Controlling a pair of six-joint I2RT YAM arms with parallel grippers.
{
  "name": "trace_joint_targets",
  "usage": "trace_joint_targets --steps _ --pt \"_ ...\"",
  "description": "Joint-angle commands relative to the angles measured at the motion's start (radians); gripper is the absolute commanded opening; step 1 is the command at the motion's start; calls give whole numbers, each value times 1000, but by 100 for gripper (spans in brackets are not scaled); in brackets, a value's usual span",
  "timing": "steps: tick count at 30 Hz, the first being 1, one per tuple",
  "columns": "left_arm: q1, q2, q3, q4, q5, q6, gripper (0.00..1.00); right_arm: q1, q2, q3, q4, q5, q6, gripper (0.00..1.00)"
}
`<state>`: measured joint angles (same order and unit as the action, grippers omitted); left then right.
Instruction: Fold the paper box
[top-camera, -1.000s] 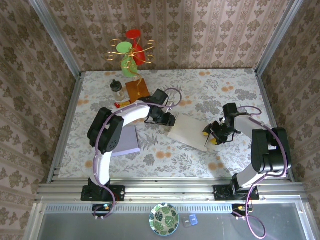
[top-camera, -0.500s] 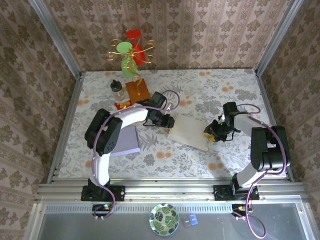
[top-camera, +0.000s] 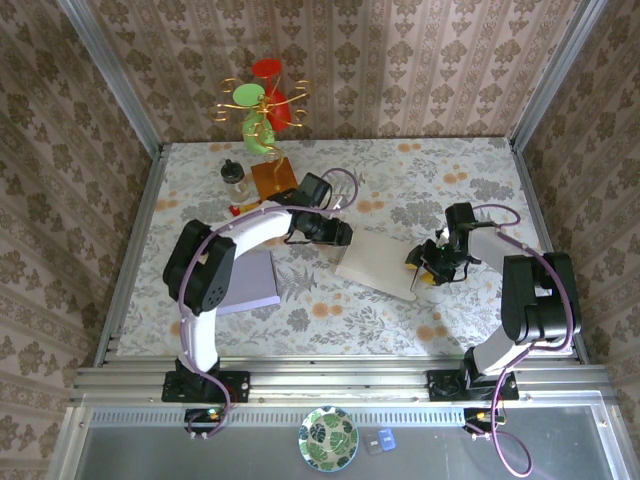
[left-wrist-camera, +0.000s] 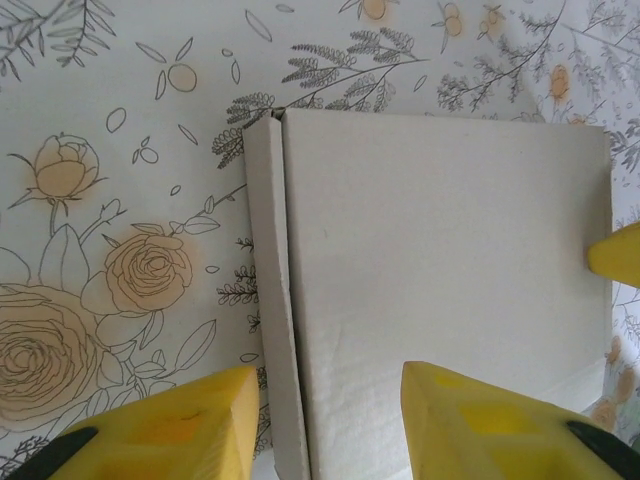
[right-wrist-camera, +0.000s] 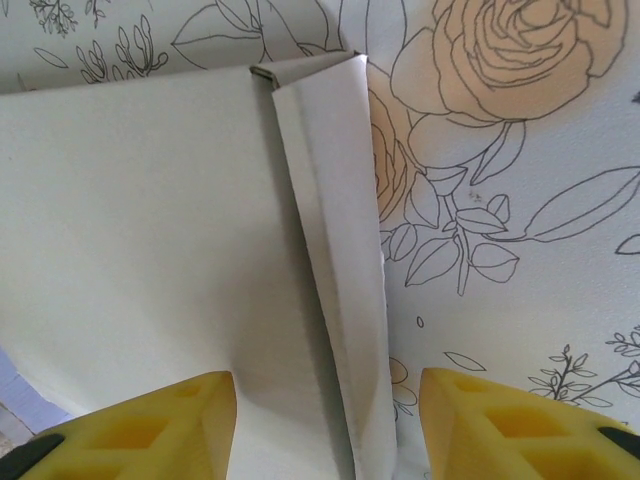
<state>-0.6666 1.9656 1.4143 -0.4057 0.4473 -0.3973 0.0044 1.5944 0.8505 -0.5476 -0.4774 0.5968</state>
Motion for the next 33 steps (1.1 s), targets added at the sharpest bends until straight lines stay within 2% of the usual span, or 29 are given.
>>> trace_joint_targets --steps 1,15,24,33 --pt "-4 42 26 -27 34 25 43 -6 -10 -4 32 -13 -12 54" --pt "-22 97 9 -12 45 29 41 -12 70 3 99 -74 -12 57" --pt "7 73 -77 63 44 -11 23 -20 94 -17 191 -188 -16 61" --pt "47 43 -151 110 52 -18 9 -26 93 -31 255 -291 -46 65"
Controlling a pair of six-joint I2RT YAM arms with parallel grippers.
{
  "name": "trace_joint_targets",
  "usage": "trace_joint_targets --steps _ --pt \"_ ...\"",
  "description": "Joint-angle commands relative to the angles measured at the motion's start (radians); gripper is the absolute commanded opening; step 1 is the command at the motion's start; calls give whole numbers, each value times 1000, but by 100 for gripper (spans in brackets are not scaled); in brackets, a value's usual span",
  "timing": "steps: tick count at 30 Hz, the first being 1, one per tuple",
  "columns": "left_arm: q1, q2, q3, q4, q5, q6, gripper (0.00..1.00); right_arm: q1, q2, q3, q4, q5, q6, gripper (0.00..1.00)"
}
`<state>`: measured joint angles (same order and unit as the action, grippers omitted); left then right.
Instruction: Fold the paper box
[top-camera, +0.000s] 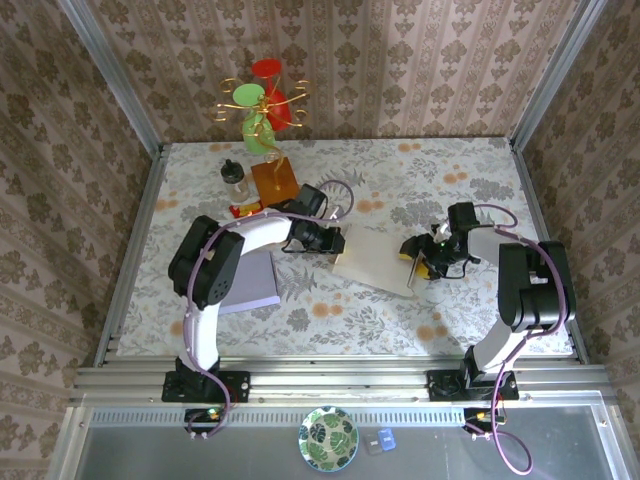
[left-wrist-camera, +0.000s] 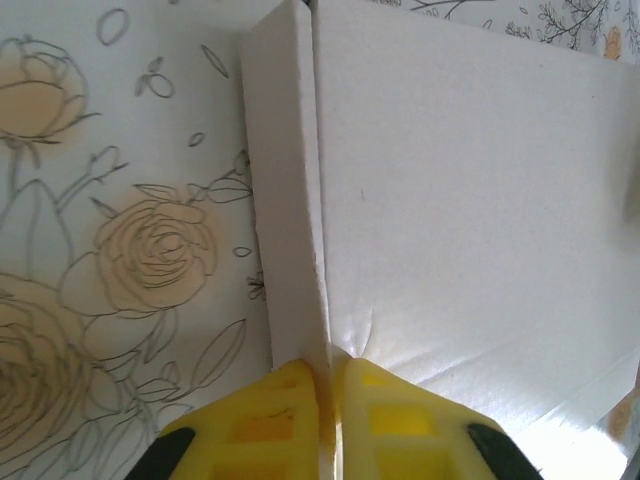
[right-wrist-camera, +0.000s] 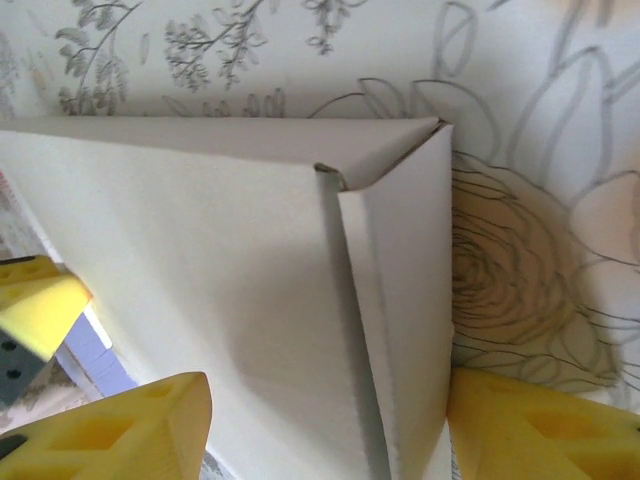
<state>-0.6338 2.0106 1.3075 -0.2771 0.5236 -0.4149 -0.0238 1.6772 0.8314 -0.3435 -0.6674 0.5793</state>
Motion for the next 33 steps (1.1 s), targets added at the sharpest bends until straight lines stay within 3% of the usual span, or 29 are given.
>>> trace_joint_targets --steps 1,10,20,26,33 --pt "21 -5 -53 -15 -19 -2 8 1 9 -14 58 -113 -33 65" --pt "76 -17 -109 47 30 -16 4 2 8 -50 142 -188 -30 66" --pt "113 -1 -128 56 40 -15 3 4 -14 -102 194 -173 -29 67" --pt "114 4 -123 66 51 -15 3 44 21 -111 345 -215 67 66" --pt "114 -8 -119 76 59 -15 7 113 29 -95 533 -210 246 58"
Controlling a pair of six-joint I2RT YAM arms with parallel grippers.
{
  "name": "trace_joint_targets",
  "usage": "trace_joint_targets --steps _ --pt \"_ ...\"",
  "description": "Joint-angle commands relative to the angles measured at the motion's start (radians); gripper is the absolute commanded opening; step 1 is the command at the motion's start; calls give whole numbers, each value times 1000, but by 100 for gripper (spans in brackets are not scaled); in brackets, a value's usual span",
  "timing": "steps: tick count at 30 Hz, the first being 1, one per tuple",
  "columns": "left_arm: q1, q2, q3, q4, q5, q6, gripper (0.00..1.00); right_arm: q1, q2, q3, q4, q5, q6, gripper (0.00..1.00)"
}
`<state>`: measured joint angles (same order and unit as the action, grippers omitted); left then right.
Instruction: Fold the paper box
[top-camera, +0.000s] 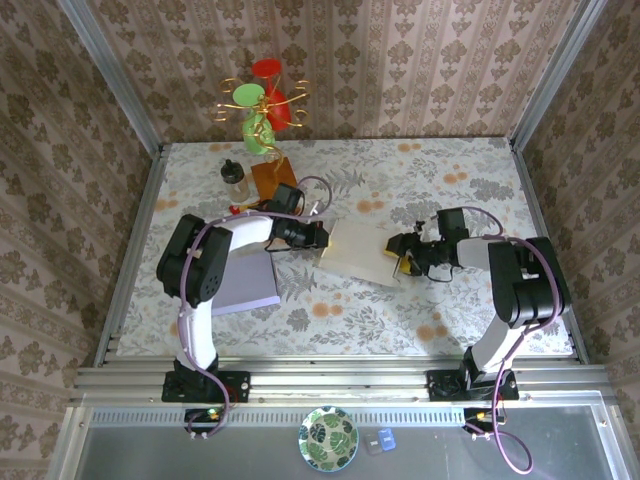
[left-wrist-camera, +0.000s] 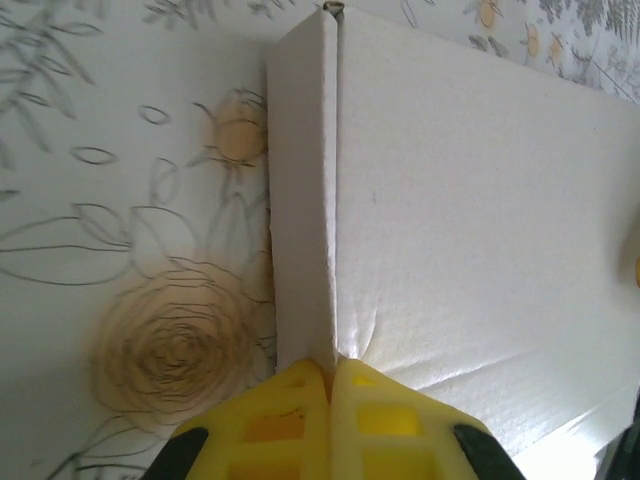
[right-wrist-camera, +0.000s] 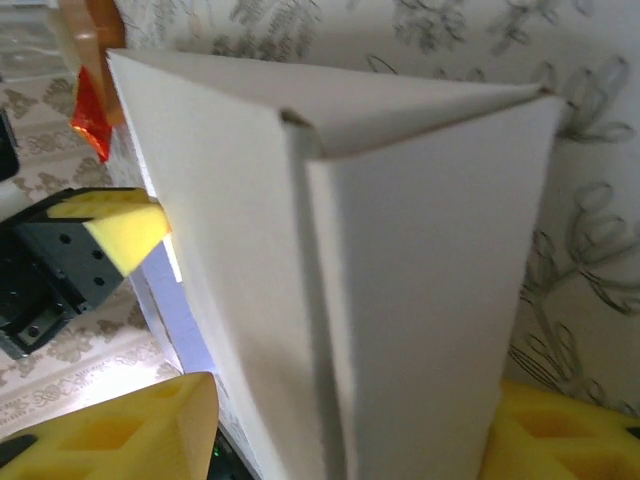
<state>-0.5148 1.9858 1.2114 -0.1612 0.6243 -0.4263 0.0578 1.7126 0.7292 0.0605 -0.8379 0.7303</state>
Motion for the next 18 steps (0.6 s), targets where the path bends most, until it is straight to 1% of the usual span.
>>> trace_joint_targets --steps 1,5,9,11,14,18 --pt "-5 10 -25 -37 -40 -3 9 32 -15 7 137 -34 117 57" --pt "-5 -38 -36 -5 -44 -13 15 30 -66 6 147 -16 186 52" --pt "-11 -101 -50 38 -62 -16 18 29 -89 16 130 -7 266 42" --pt "-18 -142 -57 45 -87 5 21 28 -97 18 131 -10 306 40" --pt "-37 -226 -79 67 -140 70 25 23 -122 19 117 -5 359 37" --pt "-76 -354 -146 145 -182 235 31 6 -146 21 95 -14 445 34"
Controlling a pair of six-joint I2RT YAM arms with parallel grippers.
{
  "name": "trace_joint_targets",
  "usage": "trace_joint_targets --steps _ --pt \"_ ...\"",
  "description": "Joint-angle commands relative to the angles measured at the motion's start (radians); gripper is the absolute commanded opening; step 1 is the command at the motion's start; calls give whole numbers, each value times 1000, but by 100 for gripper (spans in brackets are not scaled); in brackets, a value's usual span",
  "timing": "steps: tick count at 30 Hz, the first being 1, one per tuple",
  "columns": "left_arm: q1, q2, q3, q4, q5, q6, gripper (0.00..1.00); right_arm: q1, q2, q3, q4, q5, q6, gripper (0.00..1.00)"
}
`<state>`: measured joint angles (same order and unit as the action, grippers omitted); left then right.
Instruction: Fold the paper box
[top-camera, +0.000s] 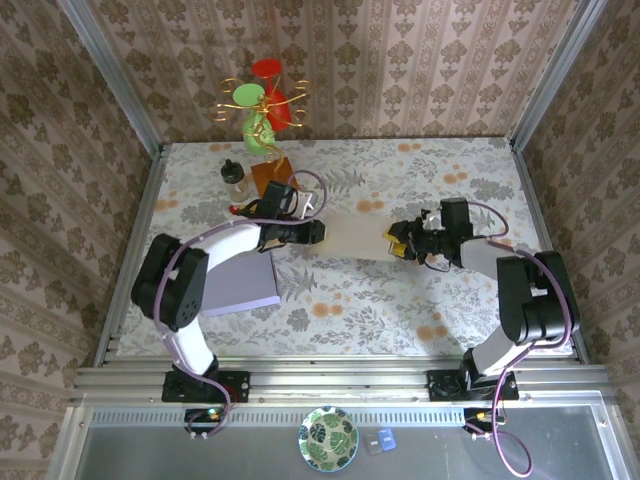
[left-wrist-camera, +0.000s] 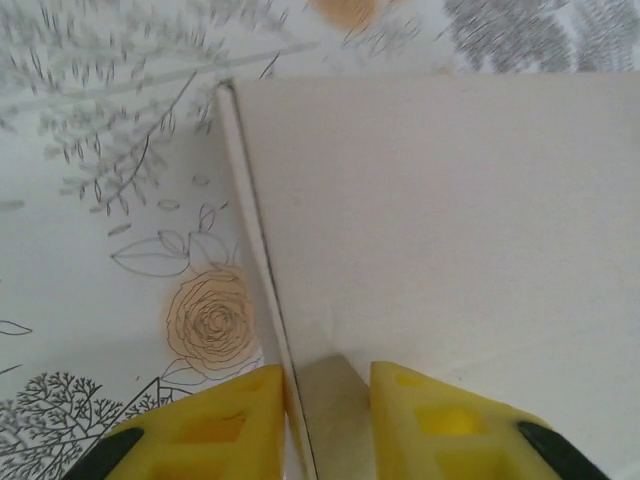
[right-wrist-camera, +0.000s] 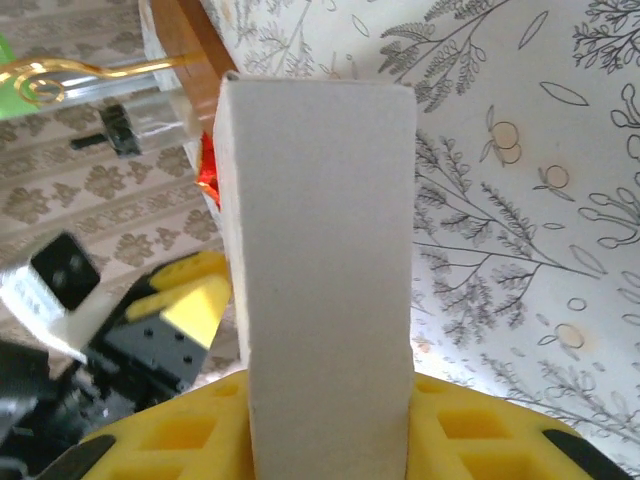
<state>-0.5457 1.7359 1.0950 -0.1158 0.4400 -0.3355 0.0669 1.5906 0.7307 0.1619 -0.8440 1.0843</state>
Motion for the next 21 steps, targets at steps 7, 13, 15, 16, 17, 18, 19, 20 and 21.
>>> trace_joint_targets --steps 7,13,15,16,17,18,19,20,21 --pt "-90 -313 -209 226 64 503 45 -32 -84 54 -217 -55 191 33" --pt "-91 -392 -234 117 94 697 60 -38 -152 54 -369 -75 218 32" --pt "-95 -399 -233 69 112 767 61 -46 -165 44 -407 -81 233 32" --pt "-98 -403 -234 46 114 807 62 -52 -171 40 -431 -89 244 32" --pt "-101 -405 -237 34 116 835 62 -55 -171 36 -439 -97 250 31" --pt "-105 -408 -242 23 128 869 64 -61 -174 30 -446 -106 260 31" --pt "-108 -408 -246 13 144 907 65 -66 -179 29 -468 -112 264 30" --pt "-113 -407 -250 7 150 935 67 -69 -179 29 -489 -117 263 30" --pt "-117 -405 -255 4 150 960 68 -74 -179 31 -512 -124 261 30"
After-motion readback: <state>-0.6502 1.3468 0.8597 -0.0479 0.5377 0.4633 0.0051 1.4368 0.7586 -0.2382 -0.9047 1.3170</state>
